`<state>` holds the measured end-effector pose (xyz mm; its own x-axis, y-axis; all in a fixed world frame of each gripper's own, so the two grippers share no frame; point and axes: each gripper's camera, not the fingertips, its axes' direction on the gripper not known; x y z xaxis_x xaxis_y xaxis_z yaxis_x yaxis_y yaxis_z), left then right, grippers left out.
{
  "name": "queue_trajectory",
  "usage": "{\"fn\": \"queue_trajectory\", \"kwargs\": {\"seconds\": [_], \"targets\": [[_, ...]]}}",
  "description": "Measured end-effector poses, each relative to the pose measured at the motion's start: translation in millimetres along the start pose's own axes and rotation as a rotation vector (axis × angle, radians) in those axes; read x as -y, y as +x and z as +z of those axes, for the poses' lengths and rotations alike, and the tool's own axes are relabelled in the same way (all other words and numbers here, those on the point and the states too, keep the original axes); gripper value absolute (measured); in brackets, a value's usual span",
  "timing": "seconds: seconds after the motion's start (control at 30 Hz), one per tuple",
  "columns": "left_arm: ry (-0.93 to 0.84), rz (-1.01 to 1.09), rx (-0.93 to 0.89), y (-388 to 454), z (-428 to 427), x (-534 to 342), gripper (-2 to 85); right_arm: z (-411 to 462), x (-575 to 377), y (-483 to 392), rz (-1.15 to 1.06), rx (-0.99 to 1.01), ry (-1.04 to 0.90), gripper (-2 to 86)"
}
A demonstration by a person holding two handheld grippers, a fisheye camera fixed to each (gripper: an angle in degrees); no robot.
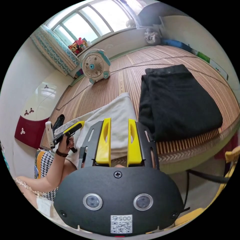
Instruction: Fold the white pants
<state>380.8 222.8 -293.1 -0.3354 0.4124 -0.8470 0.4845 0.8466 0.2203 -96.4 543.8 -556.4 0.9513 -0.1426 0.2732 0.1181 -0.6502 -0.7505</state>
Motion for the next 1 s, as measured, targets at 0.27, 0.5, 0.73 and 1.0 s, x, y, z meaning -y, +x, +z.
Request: {"fn": "queue_trajectory", "kwargs": {"seconds": [0.27, 0.5, 0.73, 1.0], "targets": [[0.005, -0.03, -0.06, -14.0, -10.5, 0.9, 2.8, -25.5, -41.6, 61.5, 0.21, 0.084, -0.018, 12.2], [0.001, -0.044, -0.096, -22.2, -19.6, 1.8, 1.6, -16.7, -51.0, 103.9, 0.29, 0.208, -0.023, 13.8], [-0.007, -0.031, -0.084, -20.0, -31.7, 2.1, 1.1, -17.7, -61.6, 127.6, 0.326, 0.295, 0.025, 13.4], [-0.008, -0.033, -0.081, -18.2, -47.5, -2.5, 1.0, -13.6, -74.0, 145.5, 0.378, 0.367, 0.086, 11.6]]}}
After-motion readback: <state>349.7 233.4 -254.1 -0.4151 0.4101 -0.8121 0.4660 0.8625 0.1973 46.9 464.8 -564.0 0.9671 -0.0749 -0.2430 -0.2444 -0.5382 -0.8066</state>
